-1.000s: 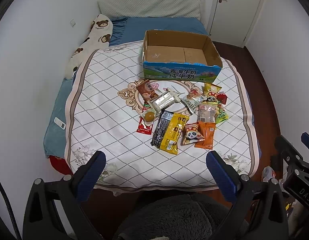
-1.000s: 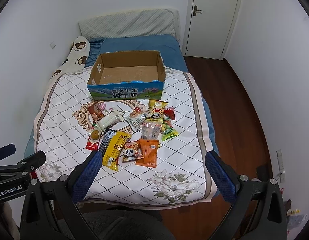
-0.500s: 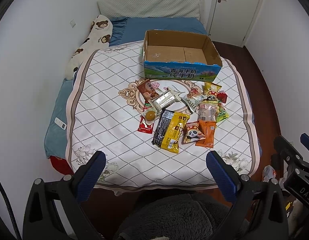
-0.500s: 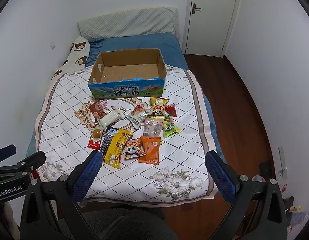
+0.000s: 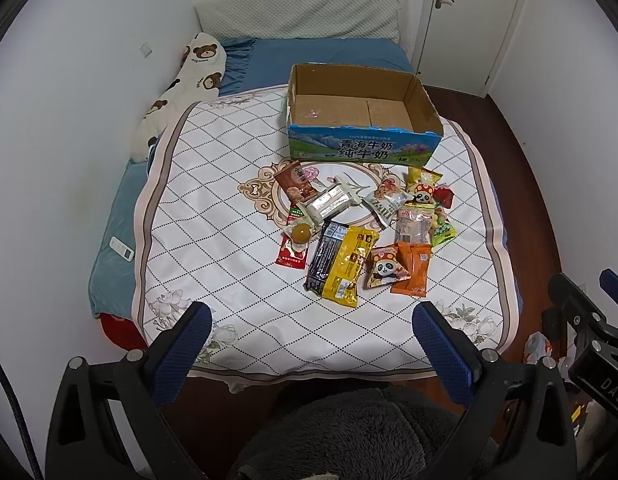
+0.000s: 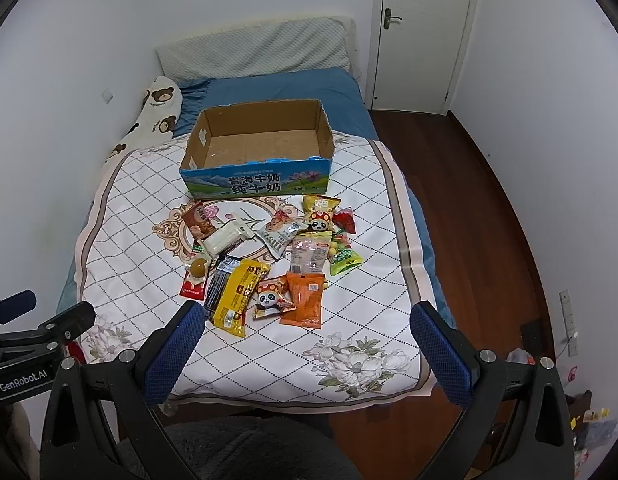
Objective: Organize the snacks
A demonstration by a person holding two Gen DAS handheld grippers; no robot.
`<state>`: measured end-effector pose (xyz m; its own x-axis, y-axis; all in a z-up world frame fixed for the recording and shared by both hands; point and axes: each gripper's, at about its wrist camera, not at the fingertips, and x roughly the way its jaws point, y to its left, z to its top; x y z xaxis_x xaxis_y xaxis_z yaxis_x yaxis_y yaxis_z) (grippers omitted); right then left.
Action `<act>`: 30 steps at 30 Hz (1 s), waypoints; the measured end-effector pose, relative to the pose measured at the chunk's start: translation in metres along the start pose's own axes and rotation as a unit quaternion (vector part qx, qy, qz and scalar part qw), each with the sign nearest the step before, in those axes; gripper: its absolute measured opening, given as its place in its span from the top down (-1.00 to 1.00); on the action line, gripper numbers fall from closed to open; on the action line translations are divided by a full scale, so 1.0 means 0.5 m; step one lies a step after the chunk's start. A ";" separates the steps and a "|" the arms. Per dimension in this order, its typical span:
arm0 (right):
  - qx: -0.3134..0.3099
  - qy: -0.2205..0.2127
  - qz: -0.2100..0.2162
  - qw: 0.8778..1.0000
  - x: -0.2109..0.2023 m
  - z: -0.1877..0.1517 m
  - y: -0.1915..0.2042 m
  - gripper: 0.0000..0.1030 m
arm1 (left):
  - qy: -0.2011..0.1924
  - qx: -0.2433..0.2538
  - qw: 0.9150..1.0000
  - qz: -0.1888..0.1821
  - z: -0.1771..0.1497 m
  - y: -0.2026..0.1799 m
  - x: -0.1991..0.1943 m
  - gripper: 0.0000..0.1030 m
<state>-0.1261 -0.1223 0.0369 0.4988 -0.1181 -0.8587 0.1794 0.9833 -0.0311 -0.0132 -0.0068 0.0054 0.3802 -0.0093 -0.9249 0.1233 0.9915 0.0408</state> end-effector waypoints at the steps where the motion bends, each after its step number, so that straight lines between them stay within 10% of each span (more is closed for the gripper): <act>1: 0.000 -0.001 0.000 1.000 0.000 -0.002 0.000 -1.00 | -0.001 0.000 1.000 0.001 0.000 0.000 0.000 -1.00; 30: 0.002 -0.001 0.012 1.000 0.005 0.013 -0.003 -1.00 | -0.003 -0.002 1.000 0.002 0.004 -0.006 -0.001 -1.00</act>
<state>-0.1196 -0.1250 0.0383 0.5052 -0.0958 -0.8576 0.1717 0.9851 -0.0089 -0.0122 -0.0100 0.0066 0.3859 -0.0065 -0.9225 0.1175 0.9922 0.0422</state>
